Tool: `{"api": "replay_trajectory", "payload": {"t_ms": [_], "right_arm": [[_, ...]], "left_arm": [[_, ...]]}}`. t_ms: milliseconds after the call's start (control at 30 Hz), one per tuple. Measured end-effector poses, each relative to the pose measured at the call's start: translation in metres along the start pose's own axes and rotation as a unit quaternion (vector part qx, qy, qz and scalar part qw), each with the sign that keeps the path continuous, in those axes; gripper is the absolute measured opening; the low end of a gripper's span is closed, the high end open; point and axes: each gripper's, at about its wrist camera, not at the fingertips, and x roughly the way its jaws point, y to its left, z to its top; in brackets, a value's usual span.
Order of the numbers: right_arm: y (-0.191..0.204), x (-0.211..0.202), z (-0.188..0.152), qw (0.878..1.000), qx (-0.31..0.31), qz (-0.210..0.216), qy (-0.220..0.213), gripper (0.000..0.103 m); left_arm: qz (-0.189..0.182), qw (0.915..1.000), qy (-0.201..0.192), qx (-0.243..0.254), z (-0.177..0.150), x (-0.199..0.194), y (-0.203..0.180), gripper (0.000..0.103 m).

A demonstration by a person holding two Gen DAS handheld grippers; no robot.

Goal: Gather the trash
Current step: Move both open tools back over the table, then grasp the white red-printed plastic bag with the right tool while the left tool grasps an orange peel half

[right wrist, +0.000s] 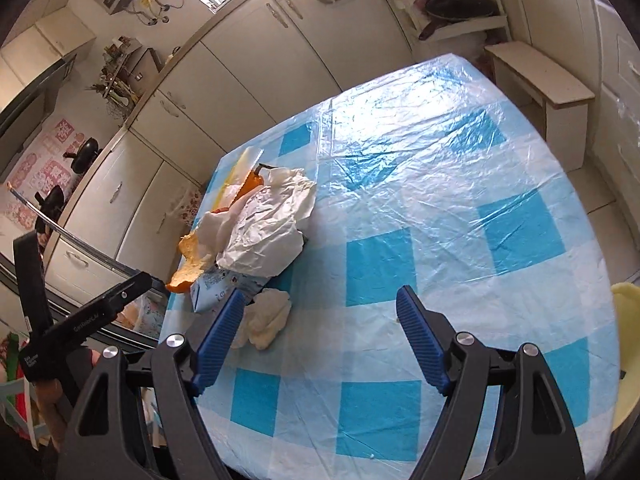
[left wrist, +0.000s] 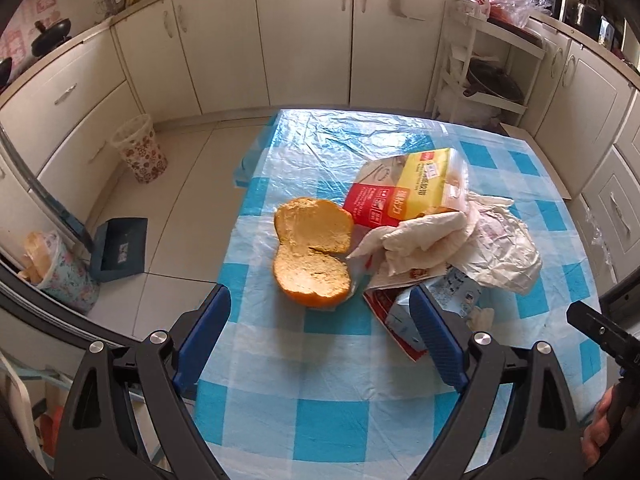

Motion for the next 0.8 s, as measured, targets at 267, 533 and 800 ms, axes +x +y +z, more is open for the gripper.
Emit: {"api": "replay_trajectory", "payload": {"t_ms": [267,533,800], "right_arm": [[-0.009,0.028,0.009,0.997,0.063,0.043,0.014,0.075],[-0.007,0.042,0.017,0.994,0.075,0.082,0.022,0.051],[0.004,0.039,0.021,0.992,0.058,0.109,0.018,0.01]], "left_arm": [[-0.048,0.9905,0.068,-0.11,0.001,0.037,0.044,0.087],[-0.108,0.9583,0.115,-0.238,0.0,0.072,0.073,0.087],[-0.102,0.9568,0.149,-0.228,0.001,0.093,0.061,0.026]]}}
